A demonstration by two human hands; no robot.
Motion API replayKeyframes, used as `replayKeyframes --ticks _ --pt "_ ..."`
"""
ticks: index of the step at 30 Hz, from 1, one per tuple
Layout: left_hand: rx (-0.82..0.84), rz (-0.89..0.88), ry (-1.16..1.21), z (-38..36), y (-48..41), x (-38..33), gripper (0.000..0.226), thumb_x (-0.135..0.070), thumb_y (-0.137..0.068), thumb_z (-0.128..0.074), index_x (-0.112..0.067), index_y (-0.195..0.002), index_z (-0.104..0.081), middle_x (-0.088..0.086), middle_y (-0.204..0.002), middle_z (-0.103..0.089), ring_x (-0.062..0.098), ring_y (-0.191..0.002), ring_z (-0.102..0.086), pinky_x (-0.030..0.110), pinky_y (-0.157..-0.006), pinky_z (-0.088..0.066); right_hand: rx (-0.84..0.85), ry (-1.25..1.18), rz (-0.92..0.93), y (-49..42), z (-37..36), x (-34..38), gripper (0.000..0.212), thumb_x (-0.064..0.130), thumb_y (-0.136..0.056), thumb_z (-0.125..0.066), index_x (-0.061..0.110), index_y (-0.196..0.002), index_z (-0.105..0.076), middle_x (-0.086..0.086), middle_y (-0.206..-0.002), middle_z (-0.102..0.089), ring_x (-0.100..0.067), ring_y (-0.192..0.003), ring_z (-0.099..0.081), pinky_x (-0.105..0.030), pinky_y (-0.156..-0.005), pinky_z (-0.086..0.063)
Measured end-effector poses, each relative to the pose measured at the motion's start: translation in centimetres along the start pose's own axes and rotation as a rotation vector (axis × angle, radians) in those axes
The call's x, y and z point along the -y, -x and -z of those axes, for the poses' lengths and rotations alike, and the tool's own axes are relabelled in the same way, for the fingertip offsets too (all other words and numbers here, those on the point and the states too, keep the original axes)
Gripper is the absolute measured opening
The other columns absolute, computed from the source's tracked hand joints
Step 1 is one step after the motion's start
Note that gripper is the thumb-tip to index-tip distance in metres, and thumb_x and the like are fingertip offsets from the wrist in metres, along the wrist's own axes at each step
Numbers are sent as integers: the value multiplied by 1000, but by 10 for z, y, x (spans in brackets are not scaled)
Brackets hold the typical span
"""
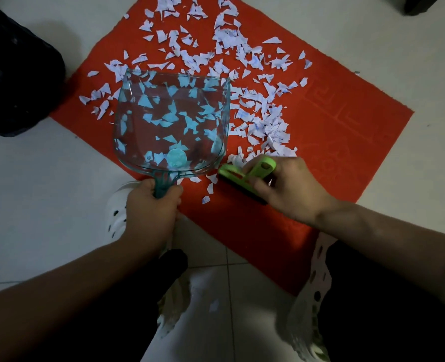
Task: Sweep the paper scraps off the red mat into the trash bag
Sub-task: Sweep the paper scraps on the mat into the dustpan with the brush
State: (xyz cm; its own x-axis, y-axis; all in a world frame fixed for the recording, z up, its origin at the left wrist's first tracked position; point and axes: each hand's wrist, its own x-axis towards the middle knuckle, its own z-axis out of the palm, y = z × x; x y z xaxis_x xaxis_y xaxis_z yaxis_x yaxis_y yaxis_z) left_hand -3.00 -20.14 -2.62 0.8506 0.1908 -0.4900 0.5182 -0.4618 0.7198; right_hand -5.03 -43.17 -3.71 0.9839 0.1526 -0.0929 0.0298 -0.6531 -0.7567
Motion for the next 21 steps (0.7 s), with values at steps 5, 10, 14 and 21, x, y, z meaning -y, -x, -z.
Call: replayKeyframes --ticks 5,10,14,21 --pt "-16 25 32 1 0 0 16 -20 -92 -61 -8 -82 -58 6 -62 -57 16 -51 -53 25 -48 -43 258 -37 60 9 -26 11 16 19 -86 -59 14 -97 -68 0 -89 -71 -12 -75 -65 -33 -70 -52" --pt "-6 12 9 1 1 1 16 -18 -92 -60 -7 -81 -57 5 -62 -57 14 -50 -52 21 -46 -43 273 12 85 -6 -35 12 16 24 -92 -55 13 -97 -65 -3 -90 -70 -18 -78 -64 -38 -71 -52" --pt "-16 12 9 3 0 1 16 -18 -91 -61 -6 -82 -57 8 -65 -58 16 -52 -54 25 -50 -44 77 64 30 -22 -18 4 13 12 -90 -61 12 -101 -68 -5 -90 -71 -20 -76 -65 -37 -72 -52" --pt "-29 38 50 4 -2 2 18 -16 -90 -61 -9 -74 -57 9 -61 -57 19 -51 -52 29 -51 -45 169 -17 31 -3 -25 14 12 14 -90 -63 14 -100 -68 0 -86 -71 -8 -70 -61 -14 -63 -44"
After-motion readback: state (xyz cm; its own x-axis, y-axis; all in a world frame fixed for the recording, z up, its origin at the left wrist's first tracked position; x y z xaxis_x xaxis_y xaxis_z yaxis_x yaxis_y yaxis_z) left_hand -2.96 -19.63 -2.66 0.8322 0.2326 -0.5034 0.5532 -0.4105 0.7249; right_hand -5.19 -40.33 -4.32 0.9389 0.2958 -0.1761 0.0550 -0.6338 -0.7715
